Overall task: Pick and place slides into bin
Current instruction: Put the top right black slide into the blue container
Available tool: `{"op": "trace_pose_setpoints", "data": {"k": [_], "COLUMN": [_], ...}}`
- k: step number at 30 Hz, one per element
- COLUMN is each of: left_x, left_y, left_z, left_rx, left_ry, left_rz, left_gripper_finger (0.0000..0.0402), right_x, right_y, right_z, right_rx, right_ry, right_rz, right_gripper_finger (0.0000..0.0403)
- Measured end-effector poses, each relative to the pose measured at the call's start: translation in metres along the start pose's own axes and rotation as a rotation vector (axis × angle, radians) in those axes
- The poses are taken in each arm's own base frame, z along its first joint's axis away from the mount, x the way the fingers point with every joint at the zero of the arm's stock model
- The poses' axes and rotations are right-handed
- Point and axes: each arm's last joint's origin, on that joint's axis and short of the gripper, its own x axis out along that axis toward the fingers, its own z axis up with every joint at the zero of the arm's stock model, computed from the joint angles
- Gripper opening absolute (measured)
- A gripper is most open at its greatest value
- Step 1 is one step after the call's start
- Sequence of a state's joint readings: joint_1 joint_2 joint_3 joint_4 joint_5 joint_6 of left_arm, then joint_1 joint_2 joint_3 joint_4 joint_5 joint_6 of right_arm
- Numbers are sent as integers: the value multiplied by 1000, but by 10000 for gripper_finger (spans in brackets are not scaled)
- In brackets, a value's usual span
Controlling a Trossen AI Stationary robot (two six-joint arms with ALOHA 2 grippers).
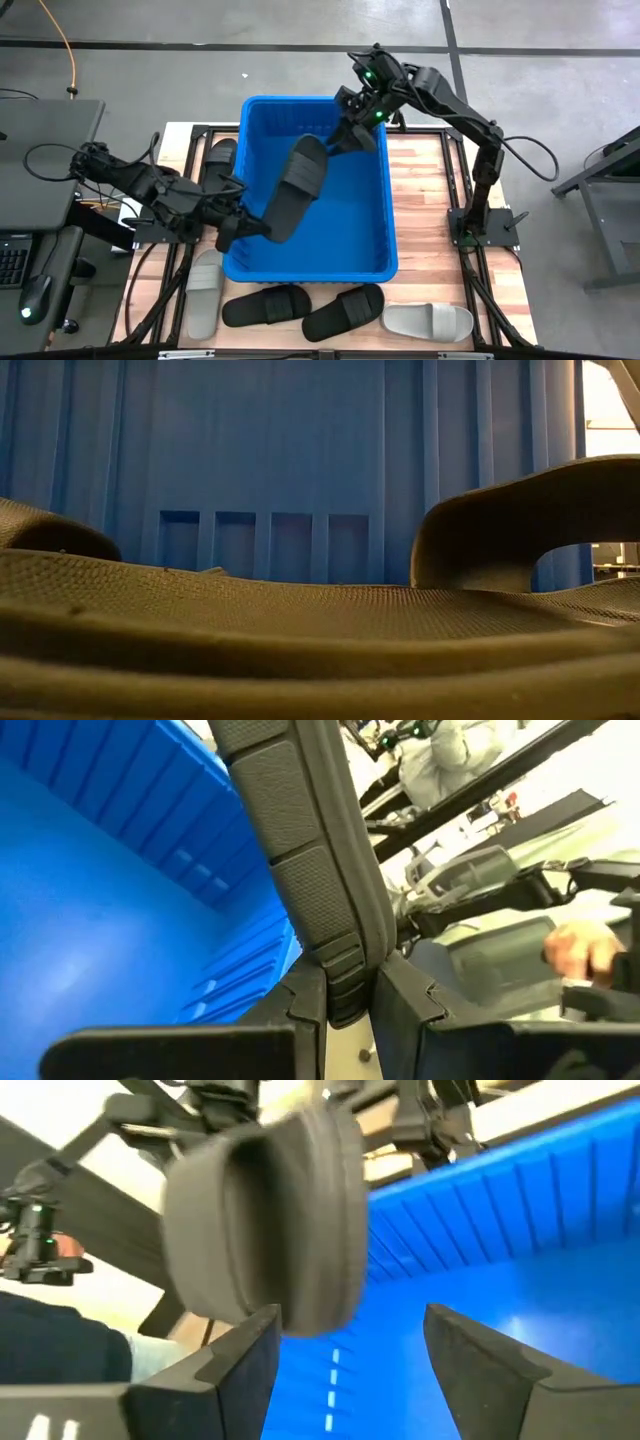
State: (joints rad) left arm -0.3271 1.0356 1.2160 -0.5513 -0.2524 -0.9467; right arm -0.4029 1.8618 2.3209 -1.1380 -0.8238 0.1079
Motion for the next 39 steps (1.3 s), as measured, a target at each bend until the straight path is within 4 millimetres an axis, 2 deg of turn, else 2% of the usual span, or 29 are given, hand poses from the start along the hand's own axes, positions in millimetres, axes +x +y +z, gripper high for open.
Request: {"op": "trace_pose_setpoints", "data": {"k": [5,9,12,15,19,20,25,29,33,36,39], "left_x": [-1,-1,-1,-1,-1,-1,-1,-4,-15,-29,-43], "left_y": [-2,-4,-3,-3,-3,-3,-2,0,13,20,27], "left_z": [1,2,1,1,0,0,-1,0,0,1,3], "left_rx": [18,17,24,26,31,31,21,-18,-41,-77,-72], "left_ry": [14,9,13,12,26,30,39,7,-51,-89,-135], "left_rz": [-35,-57,-54,-54,-58,-54,-45,-15,135,200,247], "left_gripper_finger": [38,38,38,38,38,38,43,118,199,243,274], "right_x": [6,11,17,27,47,52,68,60,42,29,16], "right_y": [9,14,19,23,27,28,35,39,46,51,58], "right_z": [7,6,5,4,1,0,-5,-9,-16,-26,-27], "right_rx": [-30,-40,-34,-35,-35,-40,-20,2,33,83,117], "right_ry": [-39,-38,-32,-11,25,29,53,57,66,107,47], "right_rz": [80,69,44,77,93,80,-11,-130,-287,-425,-572], "right_gripper_finger": [220,220,204,158,43,25,13,12,10,10,10]}}
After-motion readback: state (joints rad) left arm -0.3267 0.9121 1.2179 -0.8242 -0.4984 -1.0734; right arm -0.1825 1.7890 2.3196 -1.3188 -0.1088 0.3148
